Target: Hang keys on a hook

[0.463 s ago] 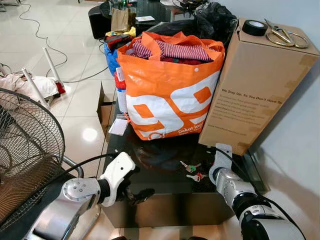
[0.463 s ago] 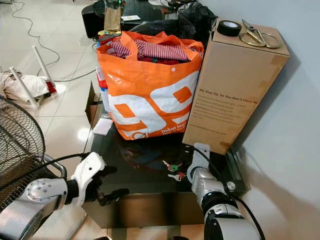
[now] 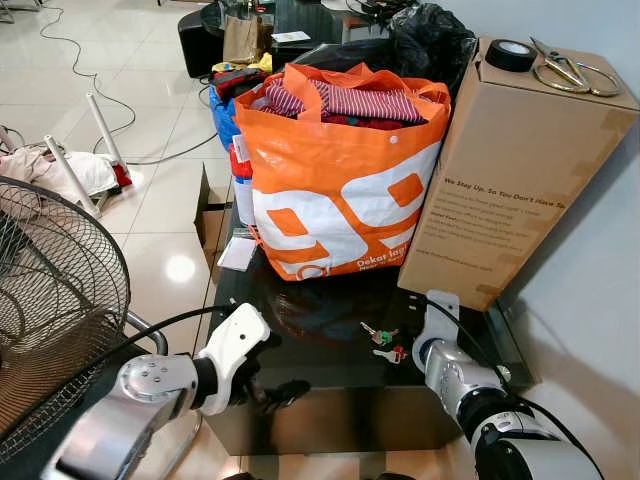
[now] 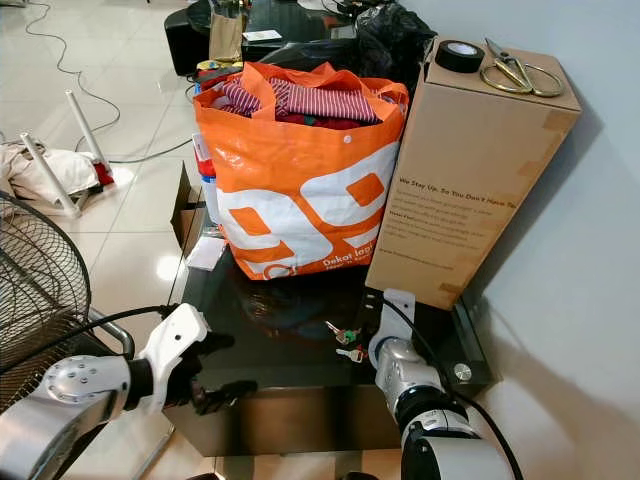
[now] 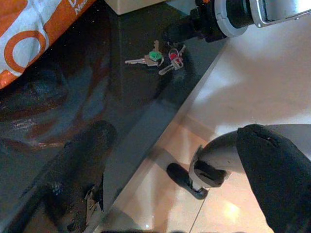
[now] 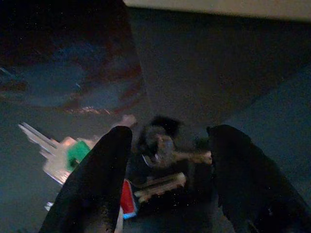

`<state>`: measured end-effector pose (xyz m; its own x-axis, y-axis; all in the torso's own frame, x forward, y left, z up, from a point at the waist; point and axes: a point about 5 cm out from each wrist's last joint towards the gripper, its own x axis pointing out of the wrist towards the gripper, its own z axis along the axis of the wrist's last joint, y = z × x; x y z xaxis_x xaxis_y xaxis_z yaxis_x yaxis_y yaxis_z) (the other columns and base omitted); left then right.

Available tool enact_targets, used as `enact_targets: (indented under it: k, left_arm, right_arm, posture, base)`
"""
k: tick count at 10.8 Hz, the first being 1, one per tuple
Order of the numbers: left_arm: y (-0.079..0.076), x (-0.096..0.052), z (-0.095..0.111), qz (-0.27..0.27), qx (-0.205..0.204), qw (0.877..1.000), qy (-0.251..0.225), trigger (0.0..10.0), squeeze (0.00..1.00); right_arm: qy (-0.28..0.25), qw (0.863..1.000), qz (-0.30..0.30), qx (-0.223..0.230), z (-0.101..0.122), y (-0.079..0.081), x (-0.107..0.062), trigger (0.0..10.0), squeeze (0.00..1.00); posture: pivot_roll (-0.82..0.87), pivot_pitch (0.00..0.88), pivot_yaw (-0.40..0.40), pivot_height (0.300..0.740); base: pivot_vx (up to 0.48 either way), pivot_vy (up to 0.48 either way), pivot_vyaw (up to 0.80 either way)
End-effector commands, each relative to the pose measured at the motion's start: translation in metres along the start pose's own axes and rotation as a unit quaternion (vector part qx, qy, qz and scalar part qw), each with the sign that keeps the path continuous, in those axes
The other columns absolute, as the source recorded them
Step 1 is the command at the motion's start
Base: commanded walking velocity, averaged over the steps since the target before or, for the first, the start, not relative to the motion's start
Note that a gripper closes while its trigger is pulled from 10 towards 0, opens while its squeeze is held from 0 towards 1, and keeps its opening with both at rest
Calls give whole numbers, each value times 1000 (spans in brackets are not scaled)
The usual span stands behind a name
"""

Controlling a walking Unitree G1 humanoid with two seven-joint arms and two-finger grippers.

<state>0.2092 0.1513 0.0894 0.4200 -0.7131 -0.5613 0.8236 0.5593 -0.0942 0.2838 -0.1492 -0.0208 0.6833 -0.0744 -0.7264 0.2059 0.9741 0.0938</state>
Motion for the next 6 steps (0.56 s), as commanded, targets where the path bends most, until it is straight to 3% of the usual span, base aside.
enact_targets:
  k: [1, 4, 6]
  left_arm:
    - [0, -3, 2, 0, 2, 1000, -2, 10000, 0]
    - [-1, -7, 2, -4, 2, 1000, 5, 10000, 0]
    - [0, -6, 3, -4, 3, 1000, 5, 10000, 0]
  right_arm:
    - [-1, 1000, -7, 12, -2, -2, 0, 4863, 0]
    - [3, 1000, -9, 13, -4, 0, 0, 2235, 0]
    - [1, 1000, -8, 15, -5, 0, 0, 1255, 0]
  posture:
    - [-26, 0, -10, 740]
    - [-17, 12, 0, 740]
    - [-17, 6, 2, 740]
  base:
    - [0, 0, 0]
    - [0, 0, 0]
    - [0, 0, 0]
